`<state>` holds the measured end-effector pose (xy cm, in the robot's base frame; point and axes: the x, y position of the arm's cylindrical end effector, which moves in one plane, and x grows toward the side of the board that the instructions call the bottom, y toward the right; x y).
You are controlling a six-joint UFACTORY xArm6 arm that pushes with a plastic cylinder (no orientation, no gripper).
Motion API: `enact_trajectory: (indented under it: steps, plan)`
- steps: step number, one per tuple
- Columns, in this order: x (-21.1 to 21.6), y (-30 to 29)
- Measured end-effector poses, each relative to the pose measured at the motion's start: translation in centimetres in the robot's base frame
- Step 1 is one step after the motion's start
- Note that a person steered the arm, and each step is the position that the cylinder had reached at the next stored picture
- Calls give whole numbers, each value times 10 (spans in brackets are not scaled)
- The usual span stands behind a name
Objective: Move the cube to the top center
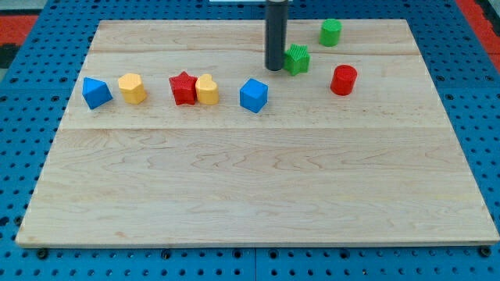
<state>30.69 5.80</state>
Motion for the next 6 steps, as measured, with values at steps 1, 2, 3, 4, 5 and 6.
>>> enact_trajectory:
  steps: [1, 2, 3, 4, 5, 6]
  plan:
    - [-4, 65]
    - [-7, 71]
    - [11, 0]
    - [14, -27]
    - [69, 23]
    - [115, -18]
